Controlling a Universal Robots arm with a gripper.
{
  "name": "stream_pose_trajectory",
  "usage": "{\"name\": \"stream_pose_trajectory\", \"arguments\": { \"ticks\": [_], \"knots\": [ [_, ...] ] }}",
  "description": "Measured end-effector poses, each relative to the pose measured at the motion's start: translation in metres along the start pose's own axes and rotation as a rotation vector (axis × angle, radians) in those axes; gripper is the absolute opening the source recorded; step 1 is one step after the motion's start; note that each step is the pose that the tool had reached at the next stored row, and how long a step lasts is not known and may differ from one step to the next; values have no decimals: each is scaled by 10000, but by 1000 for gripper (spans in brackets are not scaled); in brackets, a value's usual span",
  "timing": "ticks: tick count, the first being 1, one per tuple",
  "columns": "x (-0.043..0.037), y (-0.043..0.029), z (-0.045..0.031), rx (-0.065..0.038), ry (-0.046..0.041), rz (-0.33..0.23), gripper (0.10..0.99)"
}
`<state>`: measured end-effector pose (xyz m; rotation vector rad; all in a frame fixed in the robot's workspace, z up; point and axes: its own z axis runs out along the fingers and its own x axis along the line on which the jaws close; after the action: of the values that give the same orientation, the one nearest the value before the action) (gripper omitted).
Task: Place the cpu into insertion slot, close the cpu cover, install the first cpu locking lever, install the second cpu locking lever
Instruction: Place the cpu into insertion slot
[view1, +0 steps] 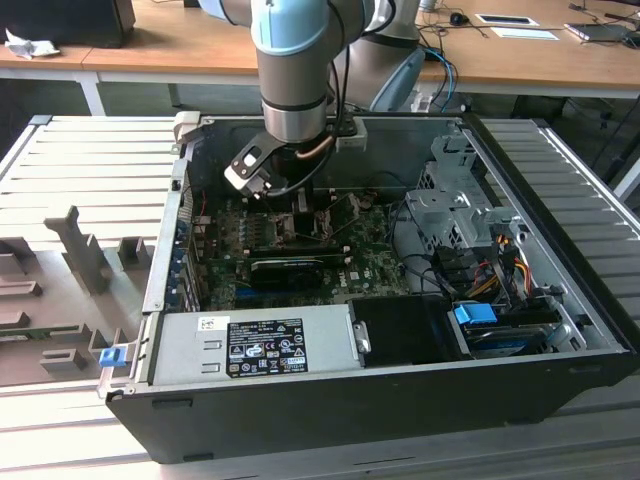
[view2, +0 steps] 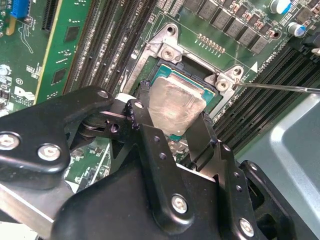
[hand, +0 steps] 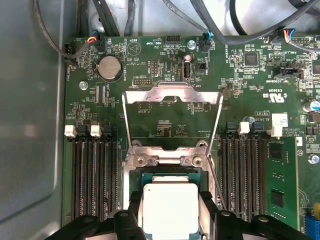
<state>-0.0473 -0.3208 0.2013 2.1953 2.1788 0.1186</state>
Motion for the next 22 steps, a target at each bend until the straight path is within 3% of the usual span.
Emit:
{"name": "stream_pose_trajectory", "arguments": {
  "ticks": [8,9,11,18,19,22],
  "knots": [
    [6,-1,17,5,-4,0,545],
    [6,-1,16,5,-5,0,608],
    [7,-1,15,6,-6,0,608],
    [9,8,-93,13,-6,0,596],
    [9,10,-108,16,-6,0,404],
    [10,12,-134,18,-6,3,282]
  ]
}}
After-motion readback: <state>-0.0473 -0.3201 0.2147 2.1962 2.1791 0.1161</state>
